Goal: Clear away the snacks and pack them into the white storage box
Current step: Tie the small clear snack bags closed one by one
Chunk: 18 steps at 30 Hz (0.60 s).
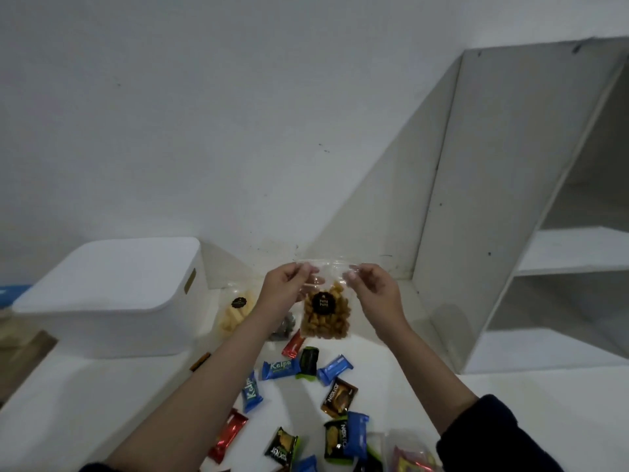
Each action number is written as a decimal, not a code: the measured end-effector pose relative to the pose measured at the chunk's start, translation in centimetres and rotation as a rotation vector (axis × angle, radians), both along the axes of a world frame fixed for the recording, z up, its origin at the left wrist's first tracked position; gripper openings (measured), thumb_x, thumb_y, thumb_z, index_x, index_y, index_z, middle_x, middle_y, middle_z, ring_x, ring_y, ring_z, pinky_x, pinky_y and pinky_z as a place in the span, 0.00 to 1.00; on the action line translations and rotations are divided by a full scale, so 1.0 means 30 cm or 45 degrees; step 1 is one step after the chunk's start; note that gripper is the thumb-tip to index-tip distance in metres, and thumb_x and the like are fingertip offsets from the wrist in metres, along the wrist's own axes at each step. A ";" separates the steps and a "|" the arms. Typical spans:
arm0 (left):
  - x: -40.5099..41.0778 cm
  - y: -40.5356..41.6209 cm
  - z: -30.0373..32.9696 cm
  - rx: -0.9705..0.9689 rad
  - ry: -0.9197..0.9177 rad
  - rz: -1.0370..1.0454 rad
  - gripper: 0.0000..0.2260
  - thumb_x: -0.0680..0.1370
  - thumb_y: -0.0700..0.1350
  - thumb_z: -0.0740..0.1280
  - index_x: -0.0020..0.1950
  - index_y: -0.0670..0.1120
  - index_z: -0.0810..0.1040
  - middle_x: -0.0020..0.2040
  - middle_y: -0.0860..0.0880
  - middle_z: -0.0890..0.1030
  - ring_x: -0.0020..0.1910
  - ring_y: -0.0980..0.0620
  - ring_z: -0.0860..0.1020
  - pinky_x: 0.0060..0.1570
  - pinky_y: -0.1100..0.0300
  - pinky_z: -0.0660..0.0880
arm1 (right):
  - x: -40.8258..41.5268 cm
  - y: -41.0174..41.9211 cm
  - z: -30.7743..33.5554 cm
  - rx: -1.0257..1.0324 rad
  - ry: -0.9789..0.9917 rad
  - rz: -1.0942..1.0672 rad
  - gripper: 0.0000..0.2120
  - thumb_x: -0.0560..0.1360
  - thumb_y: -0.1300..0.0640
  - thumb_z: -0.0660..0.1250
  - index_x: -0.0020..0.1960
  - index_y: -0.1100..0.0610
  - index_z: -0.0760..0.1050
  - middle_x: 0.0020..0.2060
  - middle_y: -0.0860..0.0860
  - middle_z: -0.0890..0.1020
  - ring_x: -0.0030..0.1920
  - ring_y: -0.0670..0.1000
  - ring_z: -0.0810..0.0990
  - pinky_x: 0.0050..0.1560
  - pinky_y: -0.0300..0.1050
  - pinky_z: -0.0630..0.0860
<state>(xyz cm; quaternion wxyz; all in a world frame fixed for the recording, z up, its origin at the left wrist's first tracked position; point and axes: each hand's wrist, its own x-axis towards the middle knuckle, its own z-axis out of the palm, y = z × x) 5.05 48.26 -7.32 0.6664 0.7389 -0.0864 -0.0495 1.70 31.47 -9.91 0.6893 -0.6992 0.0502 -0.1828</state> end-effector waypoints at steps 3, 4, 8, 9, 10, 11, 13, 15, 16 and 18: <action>-0.070 0.044 0.048 -0.065 -0.003 -0.019 0.11 0.80 0.48 0.61 0.47 0.46 0.81 0.40 0.49 0.85 0.38 0.54 0.82 0.44 0.57 0.78 | -0.060 0.046 0.089 0.090 -0.110 -0.016 0.04 0.75 0.61 0.68 0.42 0.56 0.78 0.37 0.54 0.83 0.37 0.47 0.82 0.38 0.36 0.77; -0.092 0.057 0.063 -0.086 -0.011 -0.018 0.11 0.80 0.48 0.61 0.47 0.47 0.81 0.40 0.49 0.86 0.38 0.54 0.82 0.43 0.58 0.78 | -0.082 0.061 0.112 0.114 -0.131 -0.012 0.04 0.75 0.62 0.68 0.42 0.57 0.78 0.36 0.54 0.82 0.34 0.46 0.81 0.36 0.36 0.77; -0.175 0.102 0.117 -0.180 -0.055 -0.002 0.08 0.80 0.45 0.62 0.52 0.46 0.80 0.41 0.48 0.85 0.33 0.53 0.82 0.36 0.63 0.79 | -0.158 0.117 0.167 0.163 -0.169 -0.021 0.04 0.75 0.63 0.67 0.42 0.58 0.78 0.34 0.53 0.82 0.29 0.44 0.79 0.32 0.37 0.77; -0.192 0.112 0.125 -0.192 -0.070 0.014 0.07 0.80 0.44 0.62 0.51 0.45 0.79 0.41 0.47 0.85 0.32 0.52 0.82 0.35 0.63 0.79 | -0.175 0.127 0.175 0.182 -0.172 -0.022 0.03 0.75 0.63 0.67 0.43 0.58 0.78 0.35 0.53 0.83 0.29 0.45 0.79 0.31 0.37 0.77; -0.210 0.121 0.131 -0.200 -0.085 0.031 0.07 0.79 0.44 0.63 0.50 0.44 0.79 0.41 0.47 0.85 0.32 0.52 0.82 0.35 0.62 0.79 | -0.191 0.137 0.182 0.204 -0.177 -0.018 0.03 0.75 0.63 0.67 0.43 0.59 0.79 0.35 0.53 0.83 0.29 0.45 0.79 0.31 0.38 0.77; -0.226 0.131 0.133 -0.206 -0.101 0.047 0.06 0.79 0.43 0.63 0.49 0.43 0.79 0.42 0.46 0.85 0.33 0.51 0.83 0.35 0.62 0.79 | -0.208 0.147 0.185 0.225 -0.181 -0.016 0.04 0.75 0.64 0.67 0.42 0.59 0.79 0.34 0.53 0.83 0.28 0.46 0.78 0.30 0.38 0.76; -0.258 0.145 0.134 -0.221 -0.142 0.067 0.06 0.79 0.41 0.63 0.46 0.43 0.79 0.44 0.44 0.85 0.36 0.49 0.83 0.38 0.62 0.79 | -0.237 0.167 0.188 0.259 -0.183 -0.027 0.05 0.75 0.64 0.67 0.41 0.59 0.79 0.33 0.51 0.83 0.28 0.47 0.78 0.29 0.39 0.76; -0.285 0.151 0.129 -0.232 -0.189 0.083 0.07 0.79 0.40 0.63 0.46 0.43 0.80 0.45 0.45 0.85 0.41 0.49 0.83 0.42 0.60 0.78 | -0.261 0.182 0.187 0.293 -0.185 -0.051 0.06 0.75 0.64 0.67 0.40 0.59 0.79 0.32 0.51 0.83 0.28 0.47 0.77 0.30 0.39 0.75; -0.297 0.151 0.126 -0.230 -0.206 0.093 0.07 0.79 0.40 0.63 0.47 0.43 0.81 0.44 0.46 0.85 0.42 0.49 0.83 0.44 0.59 0.77 | -0.270 0.188 0.188 0.311 -0.187 -0.064 0.06 0.75 0.64 0.67 0.39 0.59 0.79 0.32 0.51 0.83 0.28 0.48 0.76 0.30 0.40 0.75; -0.316 0.147 0.120 -0.244 -0.217 0.108 0.07 0.79 0.40 0.63 0.48 0.46 0.82 0.43 0.49 0.85 0.43 0.51 0.83 0.46 0.56 0.76 | -0.284 0.194 0.186 0.353 -0.195 -0.089 0.07 0.75 0.64 0.67 0.38 0.59 0.78 0.31 0.52 0.82 0.27 0.48 0.74 0.30 0.41 0.74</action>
